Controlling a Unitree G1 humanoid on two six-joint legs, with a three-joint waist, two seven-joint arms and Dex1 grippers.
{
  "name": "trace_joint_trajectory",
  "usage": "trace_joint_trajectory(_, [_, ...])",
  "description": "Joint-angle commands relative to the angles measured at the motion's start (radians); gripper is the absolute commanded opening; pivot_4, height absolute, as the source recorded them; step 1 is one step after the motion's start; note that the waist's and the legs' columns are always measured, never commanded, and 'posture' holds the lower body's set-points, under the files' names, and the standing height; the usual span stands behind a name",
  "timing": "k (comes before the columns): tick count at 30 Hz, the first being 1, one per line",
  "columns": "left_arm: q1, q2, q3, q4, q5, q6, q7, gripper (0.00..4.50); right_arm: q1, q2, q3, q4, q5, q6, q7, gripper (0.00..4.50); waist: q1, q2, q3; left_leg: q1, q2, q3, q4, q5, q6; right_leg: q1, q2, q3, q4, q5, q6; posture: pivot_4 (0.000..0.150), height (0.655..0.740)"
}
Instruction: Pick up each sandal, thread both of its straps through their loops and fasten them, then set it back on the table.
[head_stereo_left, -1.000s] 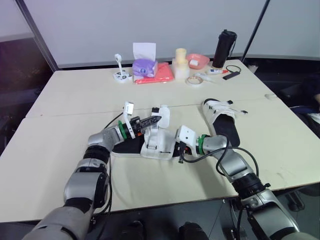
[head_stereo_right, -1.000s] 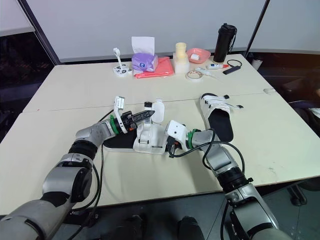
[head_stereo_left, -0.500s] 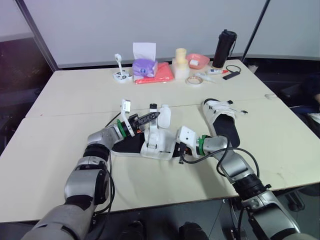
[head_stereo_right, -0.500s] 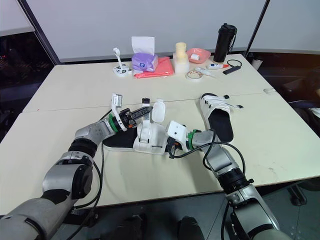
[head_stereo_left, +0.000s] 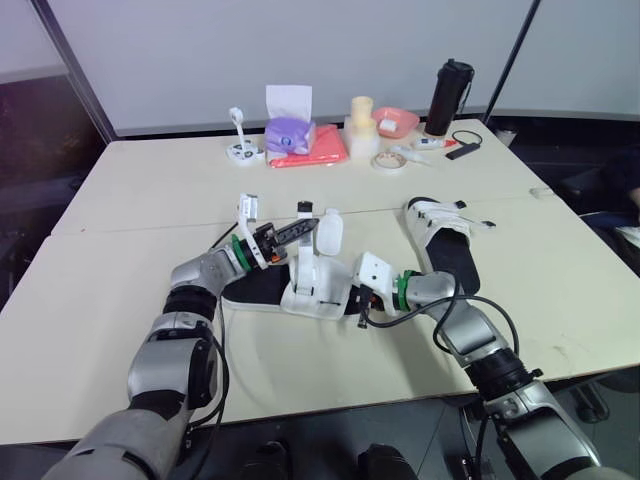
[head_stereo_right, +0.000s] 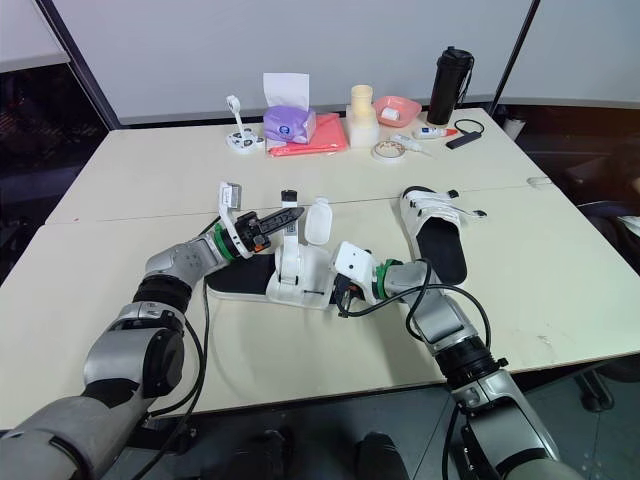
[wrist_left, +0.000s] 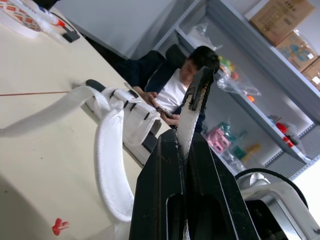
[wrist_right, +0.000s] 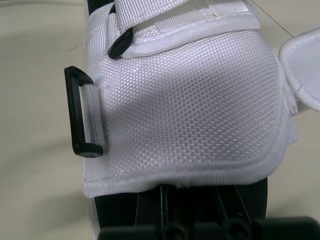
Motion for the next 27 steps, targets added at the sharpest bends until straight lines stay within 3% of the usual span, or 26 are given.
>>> trace_joint_trajectory(1, [-0.014,0.010,0.021,0.029,0.017,-0.055,0.047,0.04,0.044,-0.015,0.064,0.026,-0.028,0.028,0.040,0.00,0.000,0.000,0.000,0.000,0.000,0.000,0.000,0.000,0.000,0.000,0.000,0.000,0.000,0.000,0.000,0.150,0.7400])
trace_joint_trajectory(17, [-0.036,-0.038,0.003,0.210,0.104,-0.112,0.165,0.04,0.044,-0.010,0.064,0.027,-0.034,0.031,0.036,0.00,0.003,-0.004,-0.002,0.001,0.000,-0.001,0.001,0.000,0.000,0.002,0.000,-0.001,0.000,0.000,0.000,0.150,0.7400])
trace_joint_trajectory(27, [-0.039,-0.010,-0.047,0.234,0.196,-0.167,0.191,0.04,0.036,-0.007,0.061,0.040,-0.035,0.026,0.033,0.00,0.004,-0.004,-0.003,0.001,-0.001,-0.002,0.003,0.000,0.000,0.004,0.000,-0.003,0.001,0.000,0.000,0.150,0.7400])
